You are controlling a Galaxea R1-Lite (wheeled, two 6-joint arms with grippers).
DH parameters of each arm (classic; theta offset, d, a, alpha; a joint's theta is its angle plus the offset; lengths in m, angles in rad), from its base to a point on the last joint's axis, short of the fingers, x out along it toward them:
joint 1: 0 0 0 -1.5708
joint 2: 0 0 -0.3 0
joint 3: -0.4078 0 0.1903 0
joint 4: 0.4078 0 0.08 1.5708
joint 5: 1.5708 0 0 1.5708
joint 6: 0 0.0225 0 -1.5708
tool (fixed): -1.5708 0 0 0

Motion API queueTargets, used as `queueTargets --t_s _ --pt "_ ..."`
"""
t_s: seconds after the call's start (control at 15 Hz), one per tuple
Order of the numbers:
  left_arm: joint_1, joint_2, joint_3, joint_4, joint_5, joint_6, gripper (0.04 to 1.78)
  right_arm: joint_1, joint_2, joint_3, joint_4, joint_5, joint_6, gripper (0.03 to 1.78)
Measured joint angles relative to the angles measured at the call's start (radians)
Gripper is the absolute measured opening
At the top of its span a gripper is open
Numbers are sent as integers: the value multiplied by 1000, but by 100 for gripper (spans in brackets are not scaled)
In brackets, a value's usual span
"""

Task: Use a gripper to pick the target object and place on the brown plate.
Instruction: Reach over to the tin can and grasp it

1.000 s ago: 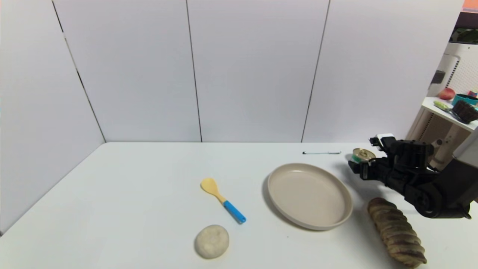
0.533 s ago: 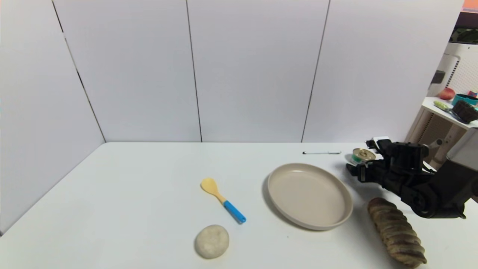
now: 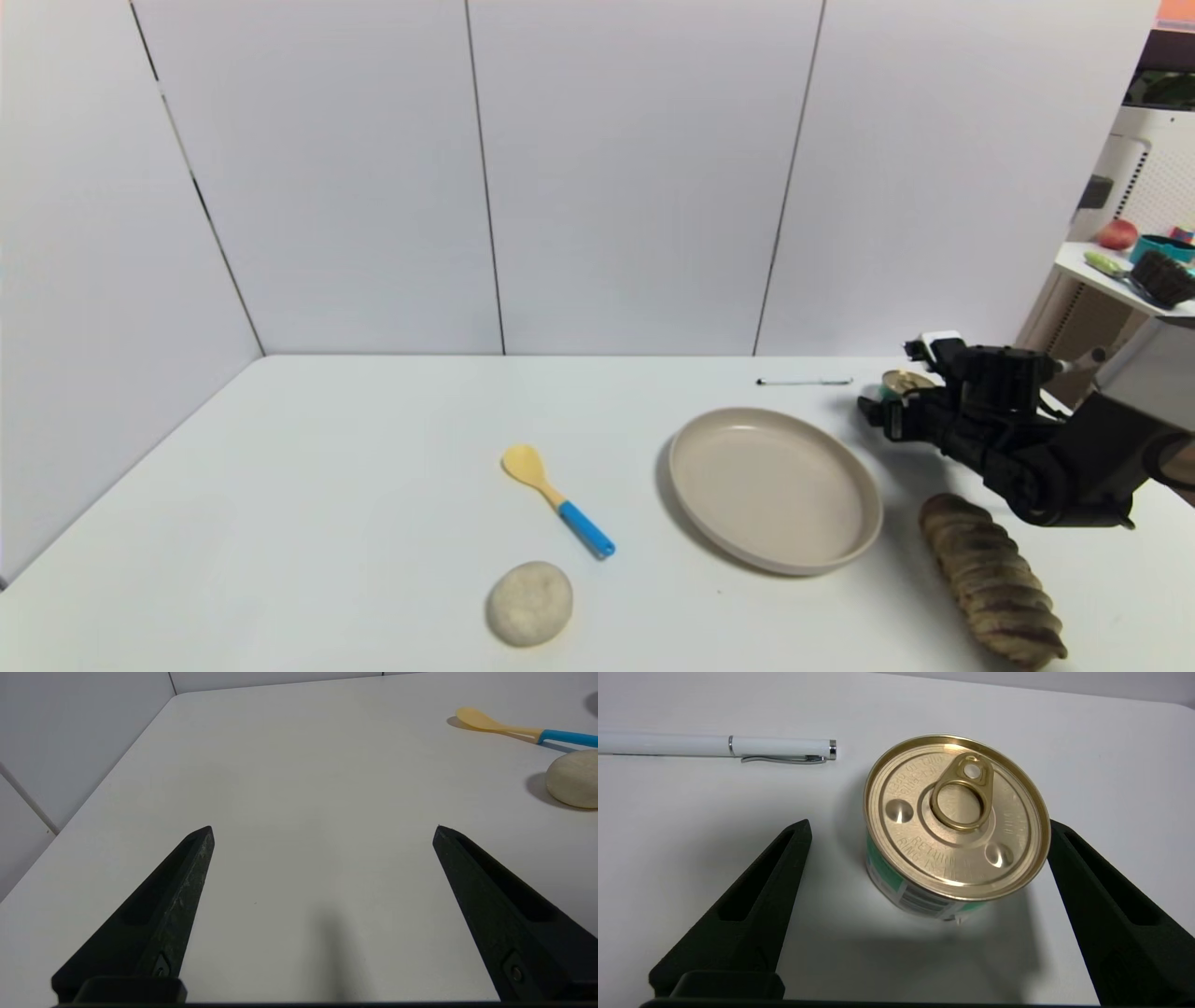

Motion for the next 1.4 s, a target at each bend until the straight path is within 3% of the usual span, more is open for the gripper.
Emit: queueTargets --t_s 0.6,1.4 --pt "0 0 0 0 0 0 169 4 50 -56 -7 -1 -20 169" --pt "0 0 0 0 0 0 169 3 63 -29 -10 -1 -24 169"
